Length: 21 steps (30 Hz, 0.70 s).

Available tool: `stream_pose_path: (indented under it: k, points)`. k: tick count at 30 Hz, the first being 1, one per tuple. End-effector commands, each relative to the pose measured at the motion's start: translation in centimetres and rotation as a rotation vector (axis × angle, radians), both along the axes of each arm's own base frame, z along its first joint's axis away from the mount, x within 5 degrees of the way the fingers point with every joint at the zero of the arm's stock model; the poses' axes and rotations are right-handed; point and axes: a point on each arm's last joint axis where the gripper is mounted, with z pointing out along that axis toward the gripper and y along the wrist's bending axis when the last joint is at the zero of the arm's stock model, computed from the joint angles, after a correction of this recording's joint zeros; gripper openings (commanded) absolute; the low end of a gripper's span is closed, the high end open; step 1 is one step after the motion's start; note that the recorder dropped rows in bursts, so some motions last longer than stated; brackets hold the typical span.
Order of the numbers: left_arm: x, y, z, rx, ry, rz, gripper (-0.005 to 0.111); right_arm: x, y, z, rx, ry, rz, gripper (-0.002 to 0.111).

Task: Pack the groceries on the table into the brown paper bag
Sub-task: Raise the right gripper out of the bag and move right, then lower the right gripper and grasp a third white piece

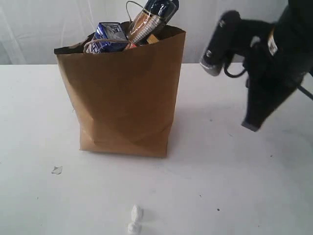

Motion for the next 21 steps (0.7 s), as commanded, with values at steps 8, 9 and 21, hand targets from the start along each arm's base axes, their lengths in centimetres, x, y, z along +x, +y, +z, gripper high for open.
stream_pose_path:
  k: [8,9,21]
  points:
    - [0.0,0.0,-0.1,-0.005,0.003,-0.006,0.0,-3.4,6.8,-6.2,0.457,0.541,0.105,0.0]
    - [0.0,0.0,-0.1,-0.005,0.003,-0.006,0.0,-3.5,7.8,-6.9,0.44,0.552,0.132,0.0]
    - [0.0,0.0,-0.1,-0.005,0.003,-0.006,0.0,-5.8,16.1,-14.2,0.15,0.57,0.25,0.0]
